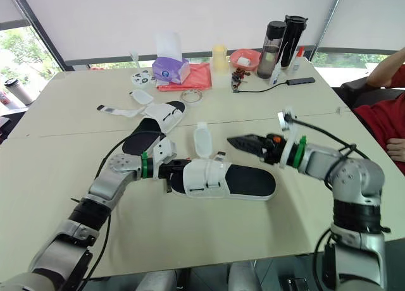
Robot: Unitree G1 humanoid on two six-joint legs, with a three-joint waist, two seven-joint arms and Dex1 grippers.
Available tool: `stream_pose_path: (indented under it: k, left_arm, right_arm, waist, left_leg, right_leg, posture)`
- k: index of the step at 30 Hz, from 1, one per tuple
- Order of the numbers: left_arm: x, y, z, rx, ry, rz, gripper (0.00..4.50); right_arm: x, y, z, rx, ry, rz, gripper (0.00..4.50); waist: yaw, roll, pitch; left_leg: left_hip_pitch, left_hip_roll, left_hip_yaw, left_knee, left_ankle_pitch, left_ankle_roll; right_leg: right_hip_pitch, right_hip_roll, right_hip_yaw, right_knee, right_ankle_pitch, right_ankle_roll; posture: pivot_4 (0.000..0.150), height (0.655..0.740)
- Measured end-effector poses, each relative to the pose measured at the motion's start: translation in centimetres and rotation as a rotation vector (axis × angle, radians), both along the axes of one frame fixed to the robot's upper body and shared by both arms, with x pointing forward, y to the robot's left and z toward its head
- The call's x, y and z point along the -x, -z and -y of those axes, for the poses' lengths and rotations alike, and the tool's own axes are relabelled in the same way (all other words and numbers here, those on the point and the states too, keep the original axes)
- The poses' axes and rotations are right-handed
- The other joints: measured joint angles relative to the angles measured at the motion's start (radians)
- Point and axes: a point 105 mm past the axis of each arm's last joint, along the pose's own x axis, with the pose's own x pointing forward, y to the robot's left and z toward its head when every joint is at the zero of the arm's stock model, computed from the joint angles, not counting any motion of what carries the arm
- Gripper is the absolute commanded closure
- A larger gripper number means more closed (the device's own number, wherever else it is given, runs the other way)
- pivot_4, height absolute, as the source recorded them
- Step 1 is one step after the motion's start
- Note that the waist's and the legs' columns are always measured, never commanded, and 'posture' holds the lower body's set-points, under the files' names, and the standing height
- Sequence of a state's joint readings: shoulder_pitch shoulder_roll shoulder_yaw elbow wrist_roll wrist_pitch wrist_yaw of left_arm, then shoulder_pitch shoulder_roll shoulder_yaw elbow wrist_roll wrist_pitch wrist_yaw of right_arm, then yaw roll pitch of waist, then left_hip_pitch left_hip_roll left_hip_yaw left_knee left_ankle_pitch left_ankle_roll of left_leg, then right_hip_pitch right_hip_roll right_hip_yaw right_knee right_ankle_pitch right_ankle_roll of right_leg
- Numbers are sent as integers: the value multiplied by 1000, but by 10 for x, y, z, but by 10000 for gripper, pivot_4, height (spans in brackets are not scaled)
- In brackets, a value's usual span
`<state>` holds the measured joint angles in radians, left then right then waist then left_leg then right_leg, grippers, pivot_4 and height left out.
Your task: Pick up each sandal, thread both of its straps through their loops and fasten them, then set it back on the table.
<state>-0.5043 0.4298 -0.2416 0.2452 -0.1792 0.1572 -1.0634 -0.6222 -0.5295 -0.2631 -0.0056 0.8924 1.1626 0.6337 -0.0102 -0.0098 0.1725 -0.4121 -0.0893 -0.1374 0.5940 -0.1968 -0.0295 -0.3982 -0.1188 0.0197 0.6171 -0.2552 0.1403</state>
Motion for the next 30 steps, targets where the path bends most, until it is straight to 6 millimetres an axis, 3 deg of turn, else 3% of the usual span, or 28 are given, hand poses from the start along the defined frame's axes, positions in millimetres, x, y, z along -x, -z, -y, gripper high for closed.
stream_pose_path:
  k: [5,9,15,30]
  left_arm:
    - [11,-1,-7,-11,-4,-23,45000]
    - [24,-3,-19,-27,-10,-49,45000]
    - [39,0,-17,-50,24,-70,45000]
    - [34,3,-7,-83,33,25,45000]
  right_arm:
    - [-31,12,-22,9,30,-123,382]
    - [-41,24,-33,-5,28,-258,382]
    - [-53,14,-40,-77,37,-341,382]
    - [-49,23,-52,-176,-6,-569,382]
  waist:
    - [-4,0,0]
    - [-9,1,1]
    - [-4,3,2]
    - [-6,4,2]
  left_leg:
    - [0,0,-1,-2,0,0]
    - [-6,0,0,-1,0,0]
    - [-6,-1,0,-1,1,-1]
    - [-5,-1,0,2,1,-1]
  right_leg:
    - [-2,0,0,2,0,0]
    - [-9,0,1,5,0,0]
    - [-10,0,1,10,0,-1]
    - [-9,0,2,12,0,0]
  posture:
    - [1500,7400]
    - [1500,7400]
    - [1500,7400]
    - [1500,7400]
